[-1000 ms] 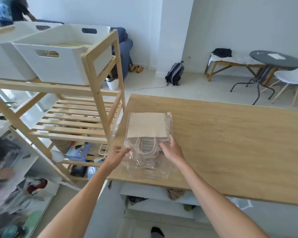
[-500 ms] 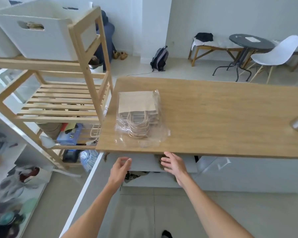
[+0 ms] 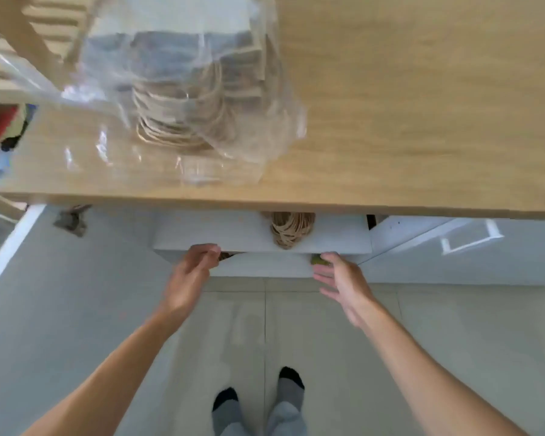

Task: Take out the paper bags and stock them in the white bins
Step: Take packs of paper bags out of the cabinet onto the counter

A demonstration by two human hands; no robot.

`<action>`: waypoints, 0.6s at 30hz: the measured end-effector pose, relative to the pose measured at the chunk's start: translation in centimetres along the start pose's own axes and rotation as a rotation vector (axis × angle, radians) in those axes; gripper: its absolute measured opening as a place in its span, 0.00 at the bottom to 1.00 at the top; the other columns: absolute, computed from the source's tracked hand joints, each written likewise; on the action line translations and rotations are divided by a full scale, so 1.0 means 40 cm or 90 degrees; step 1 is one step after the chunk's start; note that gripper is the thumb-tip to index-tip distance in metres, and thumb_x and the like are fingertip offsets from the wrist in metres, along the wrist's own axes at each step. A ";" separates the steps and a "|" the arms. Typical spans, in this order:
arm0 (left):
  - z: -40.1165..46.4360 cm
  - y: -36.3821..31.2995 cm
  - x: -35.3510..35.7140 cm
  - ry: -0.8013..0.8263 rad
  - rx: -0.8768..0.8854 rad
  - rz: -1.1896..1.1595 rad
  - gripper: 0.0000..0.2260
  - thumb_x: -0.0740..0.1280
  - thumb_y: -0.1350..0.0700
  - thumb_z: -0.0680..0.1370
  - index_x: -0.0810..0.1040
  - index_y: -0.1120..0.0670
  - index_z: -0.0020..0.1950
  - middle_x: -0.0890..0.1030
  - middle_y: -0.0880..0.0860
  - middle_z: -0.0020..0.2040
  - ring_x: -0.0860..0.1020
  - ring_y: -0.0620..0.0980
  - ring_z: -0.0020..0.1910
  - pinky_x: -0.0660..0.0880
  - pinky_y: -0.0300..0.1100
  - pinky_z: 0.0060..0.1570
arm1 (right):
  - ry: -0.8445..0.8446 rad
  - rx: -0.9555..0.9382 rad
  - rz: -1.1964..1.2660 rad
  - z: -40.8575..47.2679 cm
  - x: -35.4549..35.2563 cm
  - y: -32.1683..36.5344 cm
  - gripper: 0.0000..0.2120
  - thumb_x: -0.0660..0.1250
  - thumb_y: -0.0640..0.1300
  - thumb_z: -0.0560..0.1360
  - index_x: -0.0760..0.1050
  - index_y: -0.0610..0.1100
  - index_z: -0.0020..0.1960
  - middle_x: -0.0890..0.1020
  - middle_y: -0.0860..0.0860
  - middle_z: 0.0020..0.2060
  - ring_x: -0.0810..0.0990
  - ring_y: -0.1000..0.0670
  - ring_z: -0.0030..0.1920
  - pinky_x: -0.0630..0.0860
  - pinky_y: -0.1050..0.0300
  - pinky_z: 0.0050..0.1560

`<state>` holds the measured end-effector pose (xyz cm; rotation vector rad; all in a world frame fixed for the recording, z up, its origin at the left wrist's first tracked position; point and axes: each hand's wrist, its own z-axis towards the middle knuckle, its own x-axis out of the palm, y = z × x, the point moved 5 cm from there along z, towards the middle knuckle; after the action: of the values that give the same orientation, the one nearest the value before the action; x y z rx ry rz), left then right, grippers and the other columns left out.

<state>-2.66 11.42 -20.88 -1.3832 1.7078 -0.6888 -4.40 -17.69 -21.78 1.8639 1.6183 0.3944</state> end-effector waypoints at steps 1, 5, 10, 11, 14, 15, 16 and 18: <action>0.032 0.026 0.013 -0.003 0.002 0.005 0.03 0.66 0.46 0.82 0.79 0.42 0.53 0.83 0.51 0.58 0.80 0.50 0.59 0.74 0.48 0.62 | -0.004 0.010 -0.001 0.044 -0.007 -0.009 0.08 0.61 0.50 0.83 0.77 0.49 0.54 0.84 0.45 0.57 0.83 0.47 0.57 0.78 0.47 0.61; 0.153 0.063 0.076 0.025 -0.006 -0.014 0.07 0.63 0.52 0.84 0.78 0.52 0.58 0.81 0.52 0.56 0.80 0.46 0.53 0.74 0.34 0.52 | -0.007 0.002 0.019 0.193 -0.032 0.014 0.17 0.60 0.55 0.83 0.75 0.45 0.63 0.81 0.45 0.59 0.81 0.45 0.60 0.76 0.47 0.61; 0.303 0.004 0.155 0.007 -0.032 -0.081 0.23 0.55 0.41 0.85 0.75 0.57 0.68 0.79 0.57 0.62 0.78 0.54 0.61 0.71 0.48 0.68 | 0.012 -0.022 0.030 0.344 -0.020 0.097 0.30 0.58 0.64 0.81 0.70 0.45 0.73 0.77 0.42 0.62 0.77 0.43 0.63 0.73 0.43 0.67; 0.327 -0.009 0.171 0.011 -0.037 -0.086 0.27 0.53 0.38 0.84 0.74 0.56 0.70 0.78 0.57 0.64 0.78 0.54 0.63 0.70 0.50 0.71 | 0.017 -0.029 0.027 0.369 -0.015 0.119 0.33 0.58 0.67 0.80 0.70 0.45 0.74 0.77 0.41 0.62 0.77 0.41 0.63 0.73 0.41 0.67; 0.378 -0.038 0.205 0.017 -0.054 -0.097 0.34 0.49 0.31 0.81 0.72 0.54 0.73 0.77 0.59 0.68 0.77 0.56 0.66 0.69 0.53 0.72 | 0.022 -0.045 0.003 0.424 -0.001 0.179 0.41 0.58 0.74 0.75 0.68 0.46 0.77 0.77 0.40 0.61 0.79 0.37 0.59 0.74 0.37 0.66; 0.392 -0.048 0.213 0.015 -0.056 -0.099 0.35 0.49 0.30 0.81 0.72 0.54 0.73 0.77 0.59 0.68 0.77 0.56 0.65 0.69 0.53 0.72 | 0.020 -0.052 -0.011 0.437 0.002 0.198 0.42 0.58 0.75 0.74 0.67 0.47 0.78 0.76 0.40 0.61 0.79 0.37 0.58 0.74 0.37 0.66; 0.406 -0.057 0.222 0.015 -0.057 -0.101 0.35 0.49 0.29 0.80 0.71 0.53 0.74 0.76 0.59 0.69 0.77 0.56 0.65 0.69 0.53 0.72 | 0.023 -0.058 -0.023 0.449 0.007 0.213 0.43 0.58 0.75 0.74 0.67 0.48 0.78 0.76 0.39 0.62 0.79 0.37 0.58 0.74 0.36 0.66; 0.430 -0.068 0.238 0.027 -0.057 -0.090 0.35 0.50 0.28 0.80 0.69 0.52 0.75 0.75 0.59 0.70 0.76 0.57 0.66 0.69 0.54 0.72 | 0.050 -0.064 -0.036 0.467 0.026 0.233 0.43 0.59 0.76 0.73 0.68 0.49 0.77 0.77 0.40 0.63 0.79 0.37 0.59 0.73 0.36 0.67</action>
<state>12.77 2.86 -29.97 -1.5731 1.7044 -0.7324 14.21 -22.04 -30.21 1.7435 1.6686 0.5198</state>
